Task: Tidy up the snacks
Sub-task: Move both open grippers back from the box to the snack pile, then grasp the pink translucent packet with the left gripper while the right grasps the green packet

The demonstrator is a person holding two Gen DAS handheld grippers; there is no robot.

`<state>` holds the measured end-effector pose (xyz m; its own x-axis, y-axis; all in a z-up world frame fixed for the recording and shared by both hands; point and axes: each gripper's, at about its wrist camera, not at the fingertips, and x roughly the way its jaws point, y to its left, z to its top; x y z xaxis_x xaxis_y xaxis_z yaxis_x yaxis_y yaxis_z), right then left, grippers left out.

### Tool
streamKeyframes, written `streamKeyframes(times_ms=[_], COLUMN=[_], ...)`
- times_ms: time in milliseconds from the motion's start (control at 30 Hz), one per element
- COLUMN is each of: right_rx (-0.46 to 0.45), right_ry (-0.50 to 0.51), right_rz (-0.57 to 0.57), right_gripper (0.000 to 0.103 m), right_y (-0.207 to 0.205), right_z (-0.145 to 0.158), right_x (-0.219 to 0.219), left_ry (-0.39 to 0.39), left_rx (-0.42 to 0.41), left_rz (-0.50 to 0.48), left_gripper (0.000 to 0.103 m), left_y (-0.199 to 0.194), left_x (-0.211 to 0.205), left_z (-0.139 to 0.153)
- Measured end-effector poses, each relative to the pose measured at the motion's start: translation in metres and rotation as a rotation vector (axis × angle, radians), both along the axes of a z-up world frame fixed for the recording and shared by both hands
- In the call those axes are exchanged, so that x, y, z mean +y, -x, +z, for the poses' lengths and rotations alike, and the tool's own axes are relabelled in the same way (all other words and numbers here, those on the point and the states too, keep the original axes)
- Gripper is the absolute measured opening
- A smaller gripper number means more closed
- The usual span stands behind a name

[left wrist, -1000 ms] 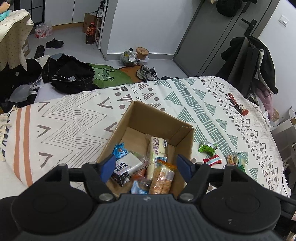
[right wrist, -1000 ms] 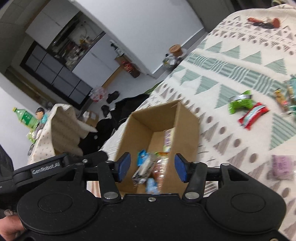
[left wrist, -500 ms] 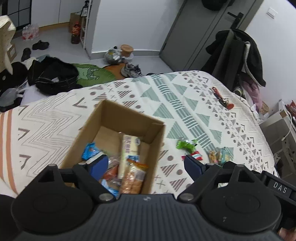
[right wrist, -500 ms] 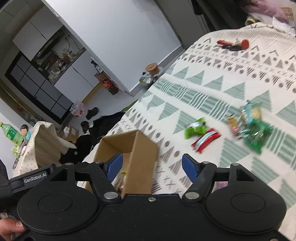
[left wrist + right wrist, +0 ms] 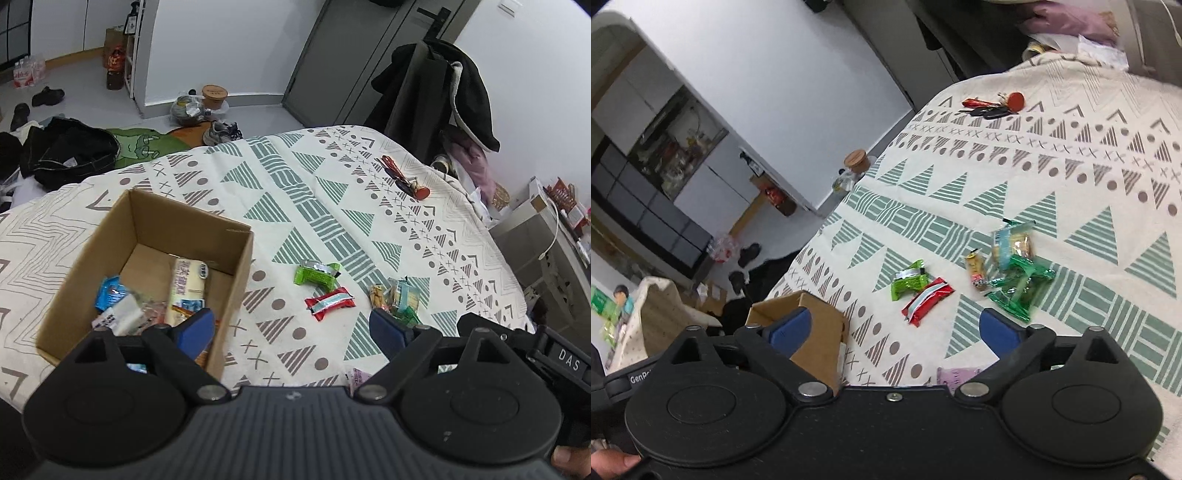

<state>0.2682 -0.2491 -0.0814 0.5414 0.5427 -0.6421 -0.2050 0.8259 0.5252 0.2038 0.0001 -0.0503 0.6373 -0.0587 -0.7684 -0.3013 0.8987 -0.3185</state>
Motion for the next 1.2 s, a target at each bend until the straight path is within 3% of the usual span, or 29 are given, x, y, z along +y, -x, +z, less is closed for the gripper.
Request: streamKeyframes(times_ms=[67, 167, 567, 833, 967, 1200], right_rx=[0.036, 0.08, 0.113, 0.143, 0.165, 0.181], right_ry=[-0.014, -0.043, -0.102, -0.114, -0.109, -0.109], right_rz=[-0.033, -0.072, -0.184, -0.225, -0.217, -0.216], right_gripper=[0.098, 0.098, 0.097, 0.095, 0.089, 0.084], right_y=[-0.003, -0.007, -0.014, -0.021, -0.024, -0.029], right_z=[-0.013, -0.025, -0.046, -0.057, -0.063, -0.069], right_x=[-0.008, -0.019, -0.048, -0.06, -0.06, -0.061], left_ry=[-0.024, 0.004, 0.042, 0.051, 0.06, 0.079], left_rx=[0.009, 0.022, 0.069, 0.134, 0.161, 0.204], left_rz=[-0.017, -0.022, 0.008, 0.008, -0.002, -0.004], left_gripper=[0.09, 0.09, 0.085, 0.076, 0.075, 0.058], left_y=[-0.004, -0.009, -0.028, -0.043, -0.048, -0.056], left_x=[-0.01, -0.022, -0.074, -0.1, -0.11, -0.124], left_z=[-0.006, -0.019, -0.059, -0.089, -0.102, -0.123])
